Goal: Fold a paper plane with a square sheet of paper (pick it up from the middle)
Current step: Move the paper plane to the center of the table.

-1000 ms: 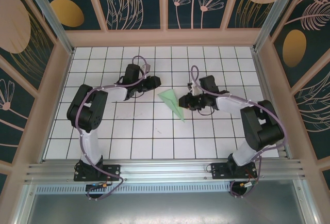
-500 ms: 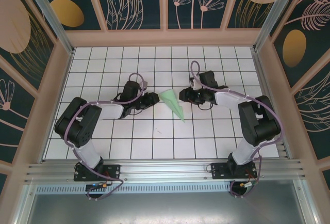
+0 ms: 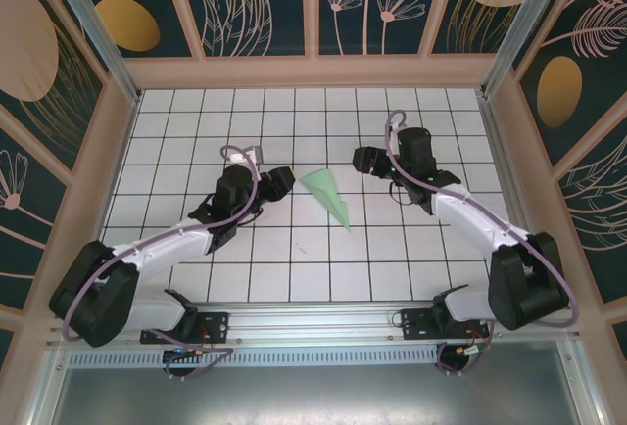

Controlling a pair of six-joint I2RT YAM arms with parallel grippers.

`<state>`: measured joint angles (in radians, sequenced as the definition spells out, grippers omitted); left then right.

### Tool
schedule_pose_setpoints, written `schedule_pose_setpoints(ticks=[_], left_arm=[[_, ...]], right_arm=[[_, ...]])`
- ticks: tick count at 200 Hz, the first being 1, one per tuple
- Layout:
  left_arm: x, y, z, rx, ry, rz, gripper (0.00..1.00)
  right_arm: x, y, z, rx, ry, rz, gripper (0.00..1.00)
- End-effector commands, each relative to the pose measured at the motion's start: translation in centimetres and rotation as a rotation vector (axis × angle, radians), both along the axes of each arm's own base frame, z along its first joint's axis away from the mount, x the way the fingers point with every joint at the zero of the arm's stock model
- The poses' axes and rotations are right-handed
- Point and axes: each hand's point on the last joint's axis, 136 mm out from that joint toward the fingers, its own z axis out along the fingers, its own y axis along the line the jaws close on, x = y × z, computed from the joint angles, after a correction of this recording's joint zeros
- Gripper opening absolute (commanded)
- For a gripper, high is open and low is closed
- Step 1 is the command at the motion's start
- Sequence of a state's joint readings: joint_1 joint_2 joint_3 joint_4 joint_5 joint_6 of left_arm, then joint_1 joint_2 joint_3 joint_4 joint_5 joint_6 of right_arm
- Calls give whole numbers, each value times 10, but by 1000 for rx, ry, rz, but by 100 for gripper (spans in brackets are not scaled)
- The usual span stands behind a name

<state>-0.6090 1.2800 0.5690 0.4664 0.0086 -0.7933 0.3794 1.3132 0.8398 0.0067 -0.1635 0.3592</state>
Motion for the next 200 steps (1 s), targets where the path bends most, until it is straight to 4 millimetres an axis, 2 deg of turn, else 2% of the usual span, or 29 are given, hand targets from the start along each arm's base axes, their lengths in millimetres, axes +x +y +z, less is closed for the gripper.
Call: schedule_pose_setpoints(ticks=[1, 9, 12, 20, 31, 50, 60, 79, 121, 153, 176, 200], left_arm=[[5, 31, 17, 59, -118, 137, 81], [3, 38, 19, 65, -137, 157, 96], [3, 40, 21, 66, -145, 169, 98], [1, 45, 22, 69, -161, 183, 99], [-2, 51, 24, 58, -181, 201, 99], [-7, 61, 18, 28, -165, 246, 98], [-10, 64, 12, -7, -143, 262, 99], [-16, 60, 7, -65, -136, 231, 99], [-18, 34, -19, -110, -15, 126, 98], [-18, -3, -35, -194, 90, 0, 89], [-19, -33, -52, -147, 170, -51, 84], [-16, -47, -72, -60, 259, -16, 84]], right_arm=[[7, -27, 11, -35, -85, -126, 98], [8, -34, 7, -6, -62, -181, 99], [7, -37, 4, 4, -42, -208, 99], [7, -42, -7, 25, 8, -245, 99], [7, -31, -20, 40, 68, -166, 99], [4, -6, -43, 97, 183, -44, 87], [1, 8, -49, 147, 215, 16, 82], [-4, 20, -55, 210, 228, 52, 82], [-10, 39, -79, 161, 297, 116, 75], [-22, 54, -95, 154, 349, 170, 68], [-28, 59, -104, 141, 380, 188, 63], [-33, 54, -113, 116, 406, 164, 62]])
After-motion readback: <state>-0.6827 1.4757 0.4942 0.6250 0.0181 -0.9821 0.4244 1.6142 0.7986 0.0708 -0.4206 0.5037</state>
